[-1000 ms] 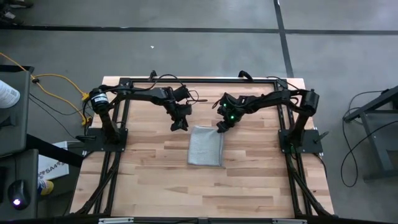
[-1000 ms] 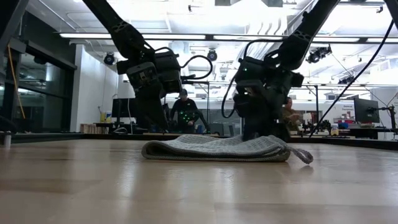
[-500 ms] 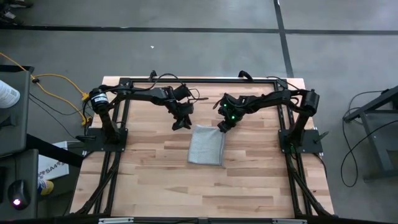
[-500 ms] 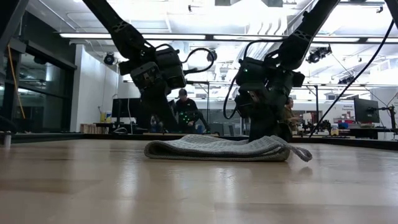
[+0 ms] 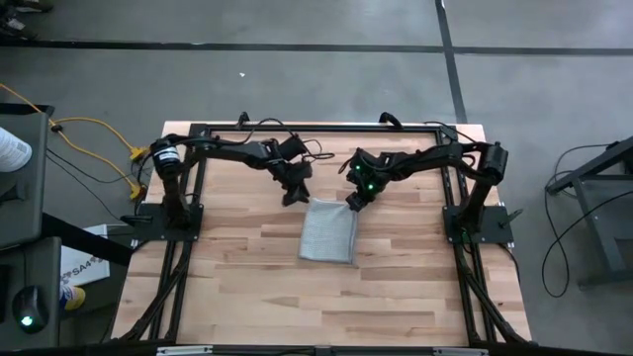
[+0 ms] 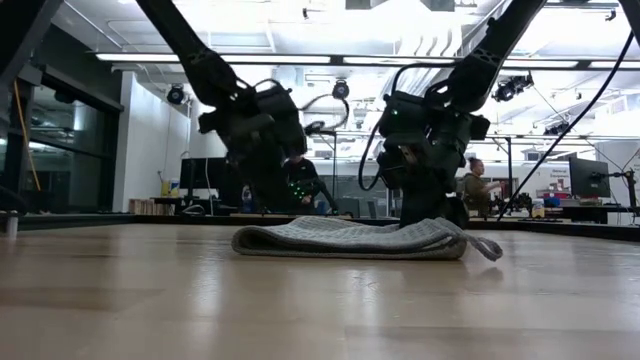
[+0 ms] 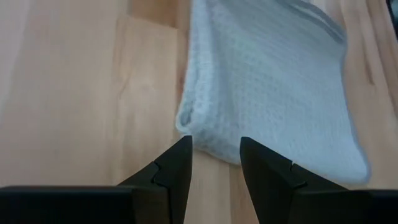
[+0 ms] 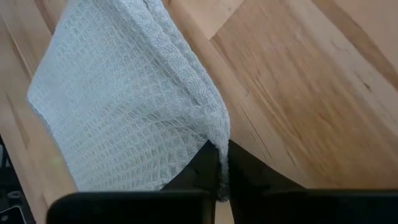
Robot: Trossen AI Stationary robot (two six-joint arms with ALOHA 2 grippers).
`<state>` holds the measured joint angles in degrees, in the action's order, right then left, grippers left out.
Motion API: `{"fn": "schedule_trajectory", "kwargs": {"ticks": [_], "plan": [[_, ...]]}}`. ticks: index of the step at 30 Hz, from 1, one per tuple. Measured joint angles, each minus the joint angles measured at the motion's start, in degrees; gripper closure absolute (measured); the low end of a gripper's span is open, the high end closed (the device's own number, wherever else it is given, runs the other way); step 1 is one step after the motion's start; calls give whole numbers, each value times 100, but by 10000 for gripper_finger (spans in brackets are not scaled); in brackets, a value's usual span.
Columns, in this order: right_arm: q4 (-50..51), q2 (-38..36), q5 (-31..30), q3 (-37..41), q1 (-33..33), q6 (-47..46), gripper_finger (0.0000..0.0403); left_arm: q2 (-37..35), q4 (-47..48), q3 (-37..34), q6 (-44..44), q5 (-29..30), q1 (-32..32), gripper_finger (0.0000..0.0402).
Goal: Fold microfiber towels
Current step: Fold the gray towel
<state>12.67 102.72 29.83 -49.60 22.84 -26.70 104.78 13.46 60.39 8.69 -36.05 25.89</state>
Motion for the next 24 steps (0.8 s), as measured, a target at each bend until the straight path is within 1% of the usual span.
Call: {"fn": "schedule_trajectory", "kwargs": {"ticks": [3,5,10,13,16,20,24], "plan": [[-15,0,-27,-2,-64,7,392,282,12,-3,-467,-159,0,265],[-35,-2,-32,-2,-108,49,395,376,7,-6,-603,-347,0,265],[-52,-7,-41,-4,-154,106,392,381,-271,-4,-889,-434,-2,265],[-65,-7,-52,-4,-154,107,393,381,-557,-1,-1069,-744,0,265],[-87,-7,-73,-4,-154,109,395,381,-609,-1,-1150,-790,-2,265],[-90,-7,-74,-7,-154,109,392,381,-484,-1,-1198,-516,-2,265],[-91,-9,-43,-7,-154,109,393,382,-253,-2,-1208,212,0,265]]}}
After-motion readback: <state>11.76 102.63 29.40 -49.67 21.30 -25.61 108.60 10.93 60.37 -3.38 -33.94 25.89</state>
